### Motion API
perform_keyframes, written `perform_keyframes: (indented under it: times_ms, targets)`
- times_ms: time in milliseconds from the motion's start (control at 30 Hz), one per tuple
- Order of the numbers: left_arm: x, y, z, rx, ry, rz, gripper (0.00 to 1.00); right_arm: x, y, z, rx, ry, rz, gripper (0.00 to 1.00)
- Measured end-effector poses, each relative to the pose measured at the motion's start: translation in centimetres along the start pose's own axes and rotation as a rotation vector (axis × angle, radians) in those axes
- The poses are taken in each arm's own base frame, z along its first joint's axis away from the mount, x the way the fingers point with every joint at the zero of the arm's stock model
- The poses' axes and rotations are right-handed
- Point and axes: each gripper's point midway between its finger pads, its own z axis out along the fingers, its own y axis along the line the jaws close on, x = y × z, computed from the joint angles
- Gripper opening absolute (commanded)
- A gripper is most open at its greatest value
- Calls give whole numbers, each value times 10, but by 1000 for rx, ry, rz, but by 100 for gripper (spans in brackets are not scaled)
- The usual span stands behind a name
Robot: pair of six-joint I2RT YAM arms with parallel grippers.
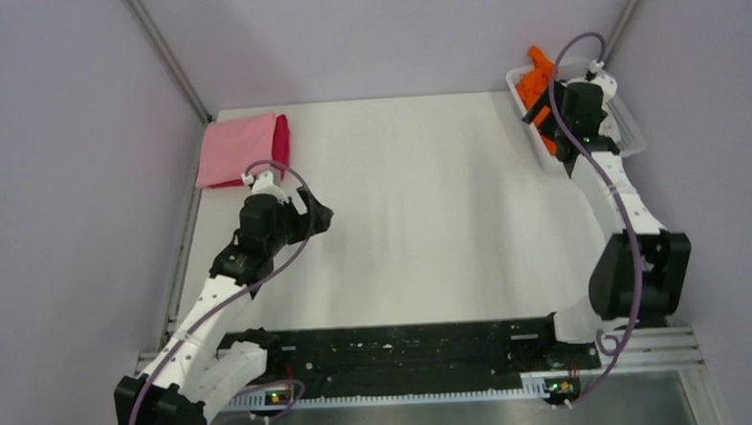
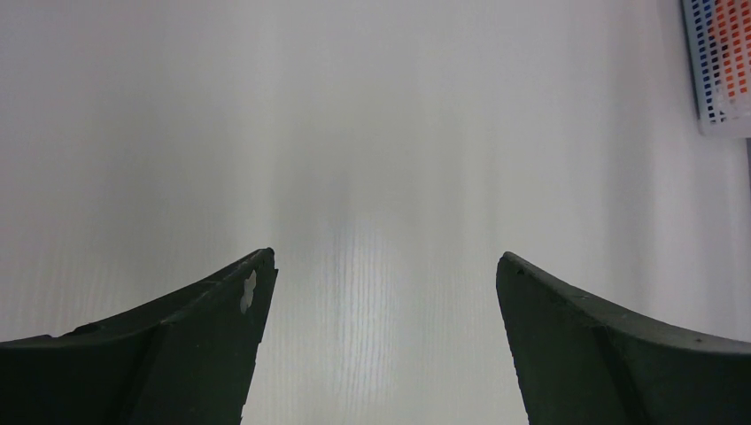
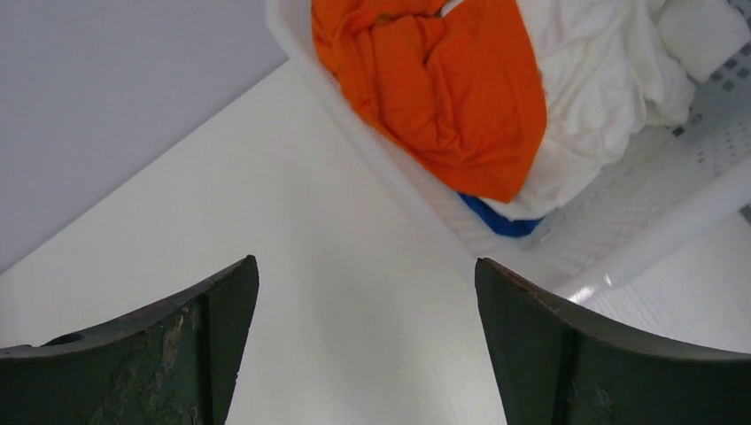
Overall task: Fold and stack the t-shirts
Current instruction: Grab crumpled tshirt from bin with the right arm, then move the tshirt to the center of the board
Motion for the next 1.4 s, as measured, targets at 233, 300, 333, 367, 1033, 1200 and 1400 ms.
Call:
perform_keyframes:
  times_ms: [233, 300, 333, 367, 1033, 1200, 1400]
  targets:
    - [-2, 4, 23, -36, 19, 14, 99, -1, -26, 109, 117, 87, -45, 83]
    - [-5, 2, 30, -41, 24, 14, 99, 4, -31, 139, 128, 111, -54, 79]
    - [-6, 2, 32, -43, 23, 14, 99, 6, -33, 150, 128, 118, -56, 76]
    - [-7, 1, 35, -44, 21, 14, 99, 10, -34, 162, 127, 129, -60, 74]
    - [-15, -24, 32, 60, 41, 20, 99, -50, 3, 156, -149, 119, 63, 0]
    - [-22, -39, 3, 151, -17, 3, 99, -150, 90, 7, -461, -95, 12, 0]
    - [-26, -36, -27, 164, -87, -10, 99, -180, 217, -231, -1091, -268, -141, 0]
